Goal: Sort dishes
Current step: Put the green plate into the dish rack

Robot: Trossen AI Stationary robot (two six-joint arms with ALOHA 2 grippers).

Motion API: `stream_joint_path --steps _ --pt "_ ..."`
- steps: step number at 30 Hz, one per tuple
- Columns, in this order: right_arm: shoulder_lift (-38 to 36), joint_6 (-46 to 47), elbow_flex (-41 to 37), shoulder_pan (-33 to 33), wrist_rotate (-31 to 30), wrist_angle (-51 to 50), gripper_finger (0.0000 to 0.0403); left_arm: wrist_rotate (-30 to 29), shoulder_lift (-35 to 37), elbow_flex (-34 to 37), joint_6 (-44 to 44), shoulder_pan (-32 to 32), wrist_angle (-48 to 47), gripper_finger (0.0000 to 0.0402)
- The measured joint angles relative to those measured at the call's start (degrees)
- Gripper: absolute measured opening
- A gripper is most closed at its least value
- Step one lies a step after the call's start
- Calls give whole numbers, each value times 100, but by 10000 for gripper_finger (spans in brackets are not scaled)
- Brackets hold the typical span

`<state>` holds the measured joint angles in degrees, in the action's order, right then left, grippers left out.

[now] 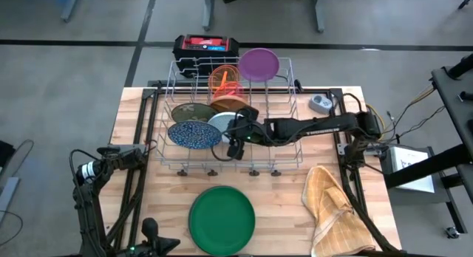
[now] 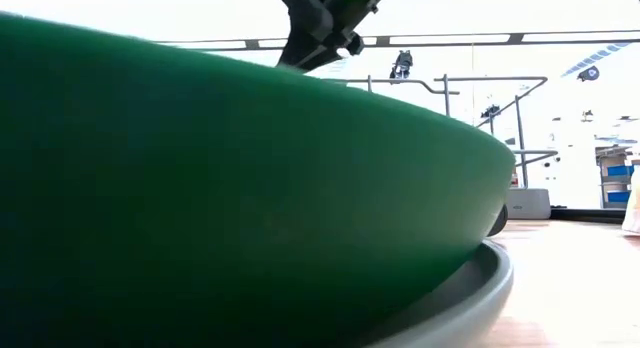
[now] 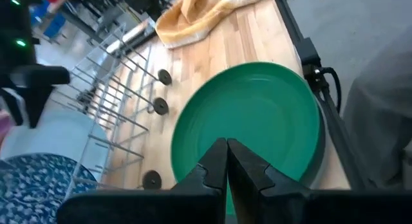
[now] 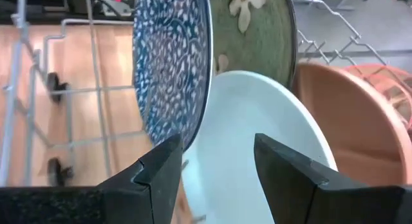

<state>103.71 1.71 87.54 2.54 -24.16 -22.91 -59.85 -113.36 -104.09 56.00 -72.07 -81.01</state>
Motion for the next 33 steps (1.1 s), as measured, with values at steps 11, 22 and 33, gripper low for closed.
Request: stream_joint_path --steps 11,22,33 --pt "-1077 716 -1338 469 -43 1 184 -478 -97 9 -349 59 -10 0" --pt "-2469 1913 -3348 1665 -151 1107 186 -686 -97 9 -367 680 32 0" --pt "-2526 2985 -4294 2594 -199 1894 186 1597 -97 9 -707 1490 1527 0"
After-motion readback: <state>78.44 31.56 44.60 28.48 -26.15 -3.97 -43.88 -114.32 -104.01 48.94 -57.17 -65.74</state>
